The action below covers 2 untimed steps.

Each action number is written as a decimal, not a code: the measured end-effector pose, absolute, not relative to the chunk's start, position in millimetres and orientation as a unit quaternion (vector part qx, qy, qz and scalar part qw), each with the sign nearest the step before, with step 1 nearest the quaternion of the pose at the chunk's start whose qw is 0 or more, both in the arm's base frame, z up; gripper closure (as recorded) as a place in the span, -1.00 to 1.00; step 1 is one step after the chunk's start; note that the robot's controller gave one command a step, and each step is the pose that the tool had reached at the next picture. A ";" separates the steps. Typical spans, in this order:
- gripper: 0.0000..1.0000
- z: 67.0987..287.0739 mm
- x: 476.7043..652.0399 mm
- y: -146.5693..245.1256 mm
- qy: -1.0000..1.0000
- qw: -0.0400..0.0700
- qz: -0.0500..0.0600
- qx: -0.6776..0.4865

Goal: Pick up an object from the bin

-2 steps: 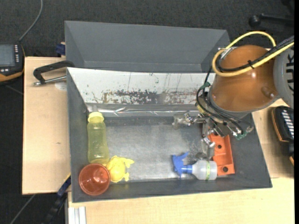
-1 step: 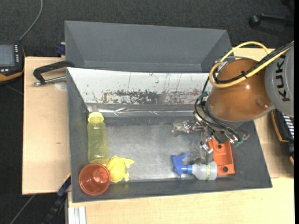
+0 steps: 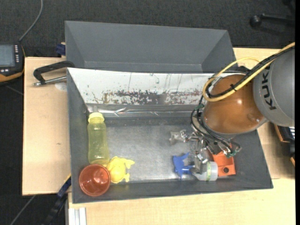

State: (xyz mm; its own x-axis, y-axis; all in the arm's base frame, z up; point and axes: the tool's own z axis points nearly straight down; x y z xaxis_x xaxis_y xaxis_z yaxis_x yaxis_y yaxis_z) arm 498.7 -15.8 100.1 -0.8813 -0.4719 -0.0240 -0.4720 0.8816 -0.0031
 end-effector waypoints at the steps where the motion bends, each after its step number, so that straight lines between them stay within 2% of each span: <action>1: -1.00 72.7 501.1 -10.0 0.960 0.012 0.001 -0.279; 2: 1.00 70.6 499.7 -19.2 0.913 0.015 -0.001 -0.408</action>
Offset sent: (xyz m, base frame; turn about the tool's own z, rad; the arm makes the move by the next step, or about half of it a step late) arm -0.0002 -0.0046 -0.0301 -0.3510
